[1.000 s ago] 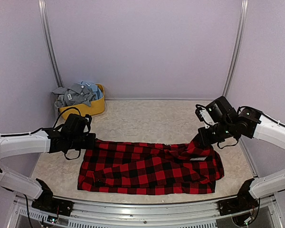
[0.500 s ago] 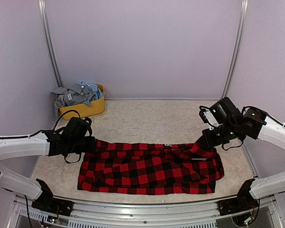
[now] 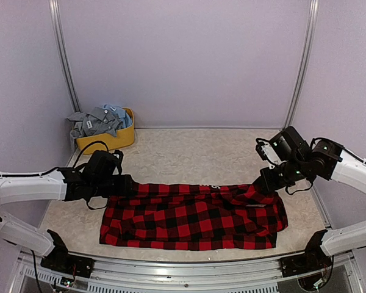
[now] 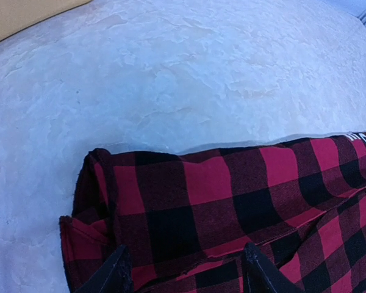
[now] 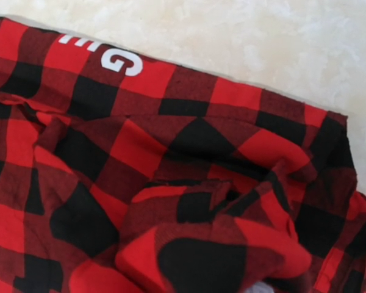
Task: Fold and stack the long sleeve shirts
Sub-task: Fold the 1/3-folded shirt at the center of the board, then smooth out the rectangle-folded shirt at the center of the board.
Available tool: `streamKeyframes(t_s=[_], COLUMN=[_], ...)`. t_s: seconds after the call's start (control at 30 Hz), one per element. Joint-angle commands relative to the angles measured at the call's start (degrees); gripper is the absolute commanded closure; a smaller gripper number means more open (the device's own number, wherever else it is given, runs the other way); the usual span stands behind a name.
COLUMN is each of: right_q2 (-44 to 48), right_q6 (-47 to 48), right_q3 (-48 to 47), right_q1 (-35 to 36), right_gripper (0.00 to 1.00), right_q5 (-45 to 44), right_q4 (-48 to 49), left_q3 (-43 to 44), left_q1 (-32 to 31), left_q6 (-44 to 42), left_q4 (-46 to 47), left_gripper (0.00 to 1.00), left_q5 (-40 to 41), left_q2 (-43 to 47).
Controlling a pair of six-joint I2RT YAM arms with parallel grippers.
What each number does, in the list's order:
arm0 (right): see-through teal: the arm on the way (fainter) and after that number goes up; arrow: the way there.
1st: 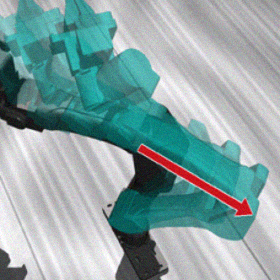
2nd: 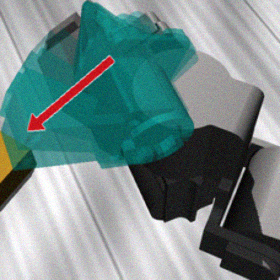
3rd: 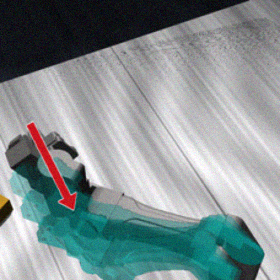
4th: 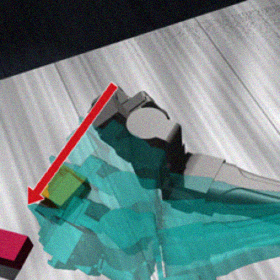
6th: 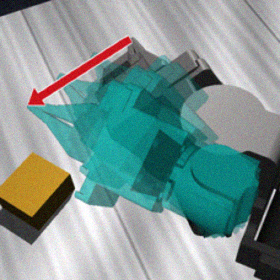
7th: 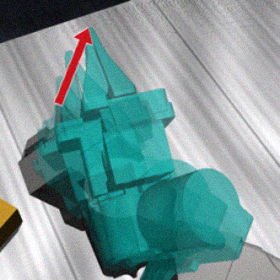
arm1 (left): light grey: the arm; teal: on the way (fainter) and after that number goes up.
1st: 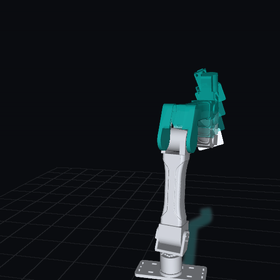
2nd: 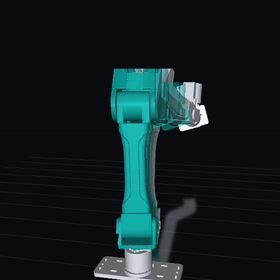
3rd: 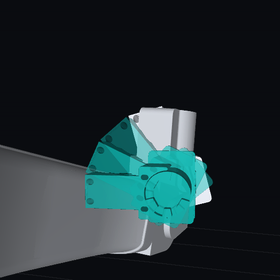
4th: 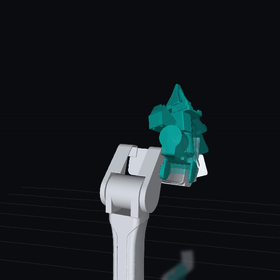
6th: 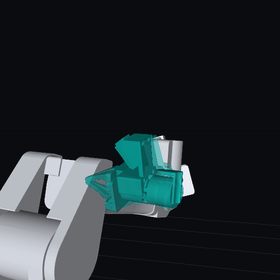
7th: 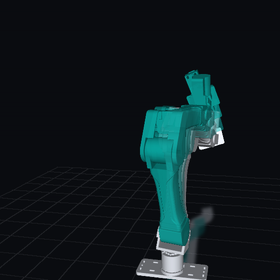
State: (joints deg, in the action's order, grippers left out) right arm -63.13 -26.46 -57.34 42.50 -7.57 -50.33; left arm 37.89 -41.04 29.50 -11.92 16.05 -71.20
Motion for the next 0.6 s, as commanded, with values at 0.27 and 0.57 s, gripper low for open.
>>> streamKeyframes(t_s=[0.27,0.57], right_q2=[2.8,2.2], right_q6=[0.8,1.0], right_q3=[-0.4,1.1], right_q1=[0.6,0.6], right_gripper=[1.00,1.00], right_q5=[-0.3,-0.4], right_q4=[-4.3,-4.6], left_q3=[9.3,7.6], left_q1=[-2.5,-4.8], left_q6=[-4.1,-2.6], left_q4=[4.3,-1.9], left_gripper=[0.47,0.65], left_q5=[-11.3,-12.8], left_q2=[-16.6,-17.1])
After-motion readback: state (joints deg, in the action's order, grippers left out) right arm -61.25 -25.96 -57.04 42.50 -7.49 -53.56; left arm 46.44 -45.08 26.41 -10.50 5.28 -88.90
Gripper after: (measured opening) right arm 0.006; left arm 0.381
